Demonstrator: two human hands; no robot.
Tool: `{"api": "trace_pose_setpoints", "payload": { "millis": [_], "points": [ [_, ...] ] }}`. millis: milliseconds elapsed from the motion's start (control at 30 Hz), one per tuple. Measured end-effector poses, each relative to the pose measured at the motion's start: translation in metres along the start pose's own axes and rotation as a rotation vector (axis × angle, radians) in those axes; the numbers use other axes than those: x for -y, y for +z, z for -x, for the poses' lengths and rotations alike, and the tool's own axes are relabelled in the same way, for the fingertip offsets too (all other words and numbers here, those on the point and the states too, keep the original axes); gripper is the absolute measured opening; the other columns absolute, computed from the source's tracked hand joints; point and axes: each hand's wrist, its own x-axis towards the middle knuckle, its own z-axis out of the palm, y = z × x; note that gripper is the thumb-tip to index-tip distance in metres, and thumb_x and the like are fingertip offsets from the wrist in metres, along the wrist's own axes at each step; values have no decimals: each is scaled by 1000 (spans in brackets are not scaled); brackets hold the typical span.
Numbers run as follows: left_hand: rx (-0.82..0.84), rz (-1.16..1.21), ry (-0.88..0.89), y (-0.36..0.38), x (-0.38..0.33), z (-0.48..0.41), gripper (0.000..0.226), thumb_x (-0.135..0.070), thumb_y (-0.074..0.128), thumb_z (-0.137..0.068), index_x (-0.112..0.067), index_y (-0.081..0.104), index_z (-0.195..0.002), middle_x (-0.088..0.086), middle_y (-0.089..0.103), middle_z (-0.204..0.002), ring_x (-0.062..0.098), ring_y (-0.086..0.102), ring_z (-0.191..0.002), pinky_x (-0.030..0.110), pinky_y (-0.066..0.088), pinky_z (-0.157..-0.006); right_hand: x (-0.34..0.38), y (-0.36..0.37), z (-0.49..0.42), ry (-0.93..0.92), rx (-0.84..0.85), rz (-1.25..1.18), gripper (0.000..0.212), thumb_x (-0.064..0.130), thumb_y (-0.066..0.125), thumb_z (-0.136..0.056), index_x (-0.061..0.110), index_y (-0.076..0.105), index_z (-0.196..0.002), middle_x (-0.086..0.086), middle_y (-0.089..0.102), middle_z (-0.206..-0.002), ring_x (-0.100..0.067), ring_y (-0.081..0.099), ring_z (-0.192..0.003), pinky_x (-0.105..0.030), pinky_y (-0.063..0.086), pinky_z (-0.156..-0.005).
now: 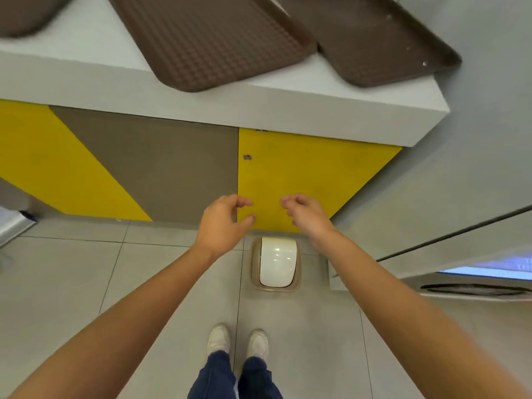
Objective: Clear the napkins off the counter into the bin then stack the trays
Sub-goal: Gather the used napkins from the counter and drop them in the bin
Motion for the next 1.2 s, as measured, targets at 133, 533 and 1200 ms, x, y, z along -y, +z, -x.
{"api": "trace_pose_setpoints", "payload": {
  "millis": [133,533,1200],
  "points": [
    [-46,-5,73,-50,-22,-3,29,-29,66,-85,-22,62,-114,-1,60,-117,7,51,-98,21,39,-85,47,6,12,-125,-34,51,22,19,51,-94,12,62,-111,1,58,-103,-13,52,-95,-25,39,-81],
    [-58,5,258,-205,-45,-52,42,-34,66,-83,-30,56,-124,-8,57,-125,5,54,-102,23,44,-87,201,64,10,-409,-215,75,17,18,55,-90,19,64,-104,13,57,-90,1,52,-81,-15,39,-70],
    [-145,29,277,-325,-41,-240,46,-34,66,-84,-26,50,-126,-8,57,-122,6,55,-101,18,41,-80,348,111,-131,-506,-227,87,17,19,58,-89,24,64,-104,14,55,-92,2,50,-85,-9,36,-67]
  ]
}}
